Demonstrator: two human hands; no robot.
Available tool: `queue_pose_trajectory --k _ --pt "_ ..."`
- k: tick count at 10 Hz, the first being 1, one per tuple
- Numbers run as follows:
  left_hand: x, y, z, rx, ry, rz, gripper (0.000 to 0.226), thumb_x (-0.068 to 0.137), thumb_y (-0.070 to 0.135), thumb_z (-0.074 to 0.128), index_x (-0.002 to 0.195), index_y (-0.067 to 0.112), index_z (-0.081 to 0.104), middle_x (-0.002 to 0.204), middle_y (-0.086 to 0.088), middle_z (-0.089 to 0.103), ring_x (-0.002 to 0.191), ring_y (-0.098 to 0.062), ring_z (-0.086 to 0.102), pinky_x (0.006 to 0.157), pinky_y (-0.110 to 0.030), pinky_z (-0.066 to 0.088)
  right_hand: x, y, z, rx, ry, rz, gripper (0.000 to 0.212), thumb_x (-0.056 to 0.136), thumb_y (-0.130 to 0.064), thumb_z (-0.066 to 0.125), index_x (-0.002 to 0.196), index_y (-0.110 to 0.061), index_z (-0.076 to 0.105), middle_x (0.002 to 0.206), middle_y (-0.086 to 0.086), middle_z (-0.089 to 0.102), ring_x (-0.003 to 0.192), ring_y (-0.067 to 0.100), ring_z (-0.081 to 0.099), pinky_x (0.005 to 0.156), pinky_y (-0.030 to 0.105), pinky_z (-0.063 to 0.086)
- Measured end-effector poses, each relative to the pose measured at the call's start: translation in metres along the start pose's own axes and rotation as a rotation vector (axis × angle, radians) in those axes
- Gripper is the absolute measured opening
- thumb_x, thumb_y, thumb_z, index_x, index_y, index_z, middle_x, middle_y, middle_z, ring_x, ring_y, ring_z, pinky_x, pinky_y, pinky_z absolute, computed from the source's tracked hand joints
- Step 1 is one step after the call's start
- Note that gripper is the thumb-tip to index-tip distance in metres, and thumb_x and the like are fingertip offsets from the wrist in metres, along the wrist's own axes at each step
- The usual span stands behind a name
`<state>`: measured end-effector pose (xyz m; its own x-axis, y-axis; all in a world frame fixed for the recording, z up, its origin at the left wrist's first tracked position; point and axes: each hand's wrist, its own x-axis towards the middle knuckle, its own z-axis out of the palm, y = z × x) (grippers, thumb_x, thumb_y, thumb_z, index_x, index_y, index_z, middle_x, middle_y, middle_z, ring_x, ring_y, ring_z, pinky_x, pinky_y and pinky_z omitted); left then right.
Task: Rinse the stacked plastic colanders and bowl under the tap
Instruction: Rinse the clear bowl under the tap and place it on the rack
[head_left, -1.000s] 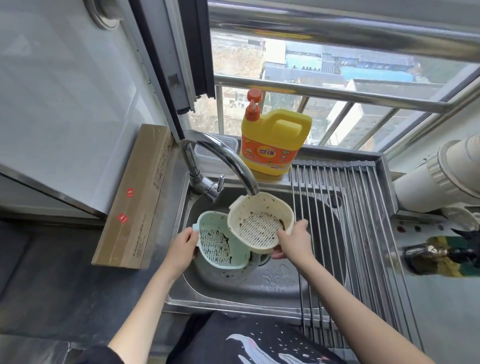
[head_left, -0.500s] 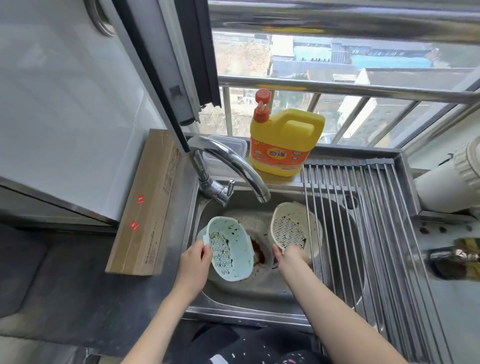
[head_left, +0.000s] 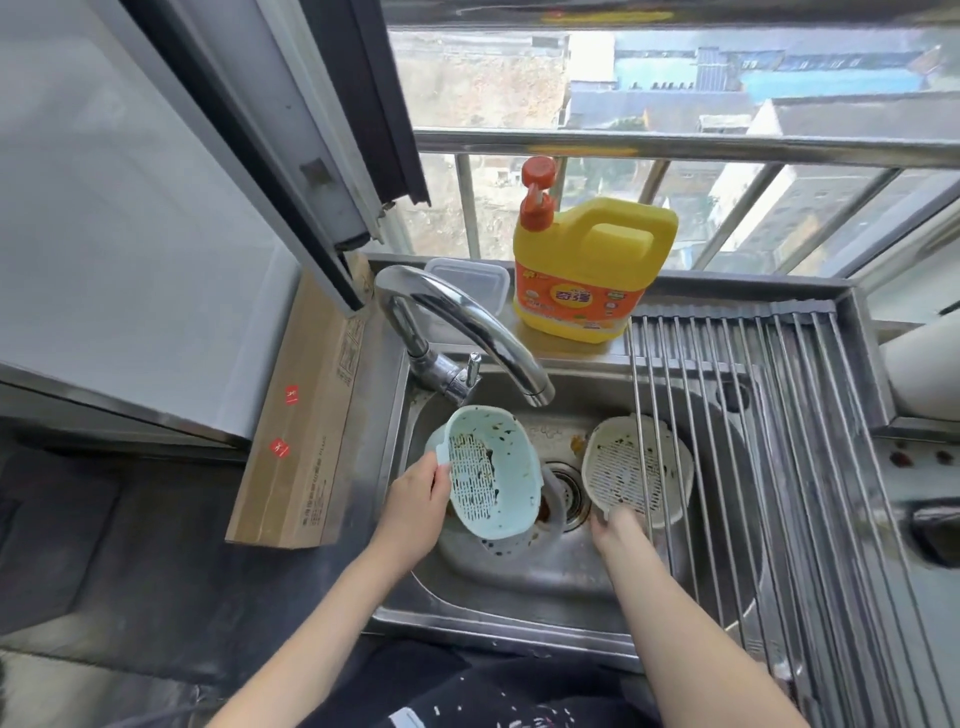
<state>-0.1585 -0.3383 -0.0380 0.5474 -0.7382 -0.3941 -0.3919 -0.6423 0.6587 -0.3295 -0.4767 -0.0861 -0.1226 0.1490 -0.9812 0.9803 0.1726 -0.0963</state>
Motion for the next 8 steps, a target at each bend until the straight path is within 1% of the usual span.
queue_pose_trajectory --k 1,2,3,4,5,6,7,8 --pt "0.004 0.005 0.007 -0.045 -0.024 -0.025 0.03 0.102 0.025 0.03 0.096 0.008 0.055 0.091 -0.009 0.063 0.085 -0.025 0.059 0.068 -0.037 0.048 0.037 0.006 -0.006 -0.773 -0.24 -0.136 0.04 0.097 0.0 0.034 0.137 -0.005 0.039 0.143 0.015 0.043 0.125 0.032 0.047 0.083 0.036 0.054" --pt "0.007 0.013 0.017 -0.108 -0.079 -0.063 0.031 0.102 0.024 0.029 0.096 0.007 0.055 0.088 -0.003 0.061 0.08 -0.017 0.056 0.062 -0.022 0.041 0.018 0.009 -0.022 -1.238 -0.413 -0.14 0.026 0.099 -0.018 0.042 0.12 -0.006 0.052 0.12 0.016 0.058 0.103 0.034 0.059 0.066 0.043 0.057" --pt "0.009 0.016 0.024 -0.146 -0.122 -0.114 0.03 0.103 0.022 0.028 0.092 0.007 0.052 0.082 0.0 0.056 0.071 -0.005 0.05 0.058 -0.014 0.038 0.002 0.004 -0.034 -1.469 -0.527 -0.2 0.03 0.094 -0.042 0.05 0.105 -0.016 0.059 0.103 0.018 0.064 0.095 0.037 0.062 0.08 0.051 0.055" --pt "0.016 0.01 0.031 -0.23 -0.24 -0.158 0.032 0.102 0.023 0.028 0.09 0.013 0.055 0.087 -0.004 0.062 0.081 -0.018 0.06 0.075 -0.031 0.054 0.009 -0.013 -0.044 -1.467 -0.517 -0.306 0.042 0.101 -0.047 0.031 0.113 -0.015 0.054 0.101 0.018 0.063 0.092 0.036 0.064 0.078 0.054 0.056" --pt "0.018 0.008 0.043 -0.277 -0.391 -0.188 0.033 0.102 0.019 0.026 0.088 0.011 0.055 0.08 -0.008 0.062 0.069 -0.021 0.059 0.071 -0.039 0.056 0.014 -0.024 -0.056 -1.51 -0.472 -0.405 0.027 0.1 -0.027 0.044 0.114 -0.007 0.056 0.094 0.015 0.065 0.079 0.032 0.065 0.064 0.047 0.058" --pt "0.016 0.018 0.054 -0.255 -0.496 -0.157 0.029 0.102 0.018 0.028 0.086 0.01 0.051 0.071 -0.004 0.052 0.059 -0.013 0.048 0.053 -0.019 0.048 0.024 -0.025 -0.073 -1.454 -0.393 -0.47 0.025 0.098 -0.003 0.039 0.118 -0.005 0.054 0.097 0.016 0.064 0.075 0.03 0.062 0.05 0.038 0.056" --pt "0.018 0.03 0.072 -0.149 -0.608 -0.056 0.025 0.101 0.021 0.033 0.086 0.014 0.05 0.081 -0.002 0.055 0.071 -0.013 0.052 0.068 -0.027 0.049 0.03 -0.025 -0.082 -1.393 -0.272 -0.543 0.039 0.097 0.003 0.033 0.134 0.003 0.042 0.134 0.023 0.05 0.112 0.038 0.056 0.08 0.043 0.051" --pt "0.022 0.04 0.085 -0.055 -0.634 0.034 0.028 0.101 0.024 0.033 0.107 0.008 0.055 0.105 -0.007 0.062 0.093 -0.021 0.059 0.084 -0.037 0.052 0.029 -0.027 -0.084 -1.365 -0.215 -0.607 0.04 0.097 0.001 0.035 0.136 0.009 0.04 0.14 0.024 0.045 0.127 0.036 0.047 0.096 0.039 0.043"
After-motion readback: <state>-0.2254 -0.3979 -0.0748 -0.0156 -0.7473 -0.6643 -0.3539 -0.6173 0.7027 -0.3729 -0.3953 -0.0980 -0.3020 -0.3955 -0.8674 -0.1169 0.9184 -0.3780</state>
